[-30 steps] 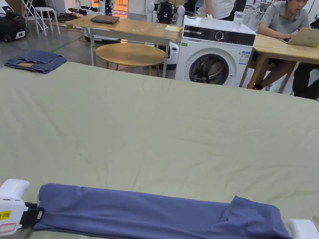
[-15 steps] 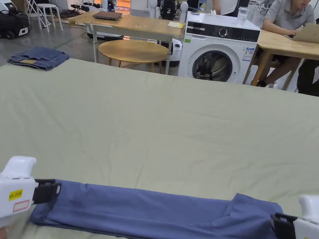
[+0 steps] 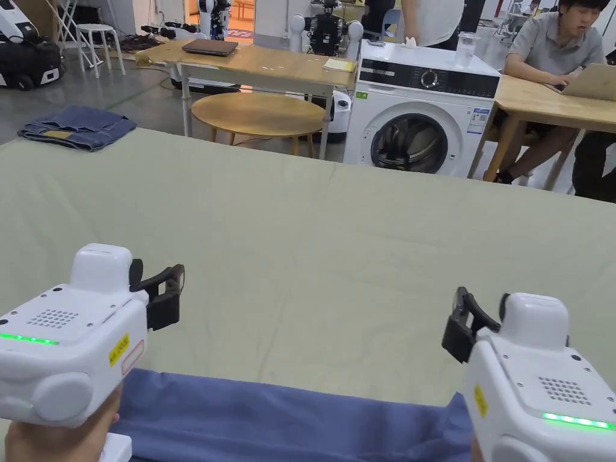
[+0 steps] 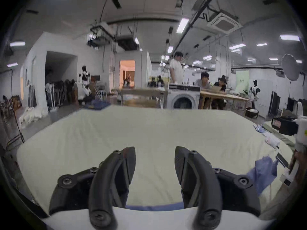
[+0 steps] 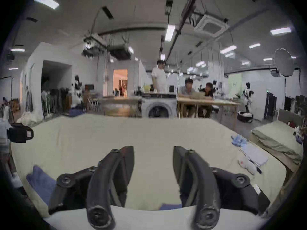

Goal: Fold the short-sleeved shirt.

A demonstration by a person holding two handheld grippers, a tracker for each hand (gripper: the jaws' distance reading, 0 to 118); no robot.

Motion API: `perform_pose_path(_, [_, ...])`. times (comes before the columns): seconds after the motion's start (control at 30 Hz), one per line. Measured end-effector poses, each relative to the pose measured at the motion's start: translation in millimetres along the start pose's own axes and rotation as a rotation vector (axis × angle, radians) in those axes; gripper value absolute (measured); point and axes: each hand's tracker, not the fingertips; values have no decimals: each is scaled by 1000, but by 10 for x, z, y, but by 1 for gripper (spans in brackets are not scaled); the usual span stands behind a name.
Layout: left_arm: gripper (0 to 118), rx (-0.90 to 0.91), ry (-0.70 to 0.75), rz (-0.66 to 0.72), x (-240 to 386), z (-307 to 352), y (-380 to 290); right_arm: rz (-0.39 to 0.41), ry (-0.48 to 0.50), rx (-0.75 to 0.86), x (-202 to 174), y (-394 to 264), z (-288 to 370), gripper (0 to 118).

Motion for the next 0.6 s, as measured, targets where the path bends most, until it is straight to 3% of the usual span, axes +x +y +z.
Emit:
perform_pose_path(0.07, [25, 27, 9, -7, 61, -1, 42, 3, 9, 27, -169, 15, -11, 29])
perform_pose_path(0.1, [9, 32, 14, -11, 82, -6, 55, 4, 13, 37, -242, 19, -15, 12])
perform_pose_path(0.13, [0, 39, 26, -23, 99, -7, 62, 6, 8, 56, -297, 12, -34, 0])
perform_pose_path(0.3, [0, 38, 49, -26, 65, 5, 117, -33, 29, 58, -429, 16, -70, 0])
perform_pose_path(0.43, [0, -34, 31, -10, -162, 53, 141, -20, 40, 51, -455, 8, -109, 0])
perform_pose_path(0.6, [0, -275, -71, 111, -772, 78, 72, -4, 76, 13, -427, 4, -154, 0])
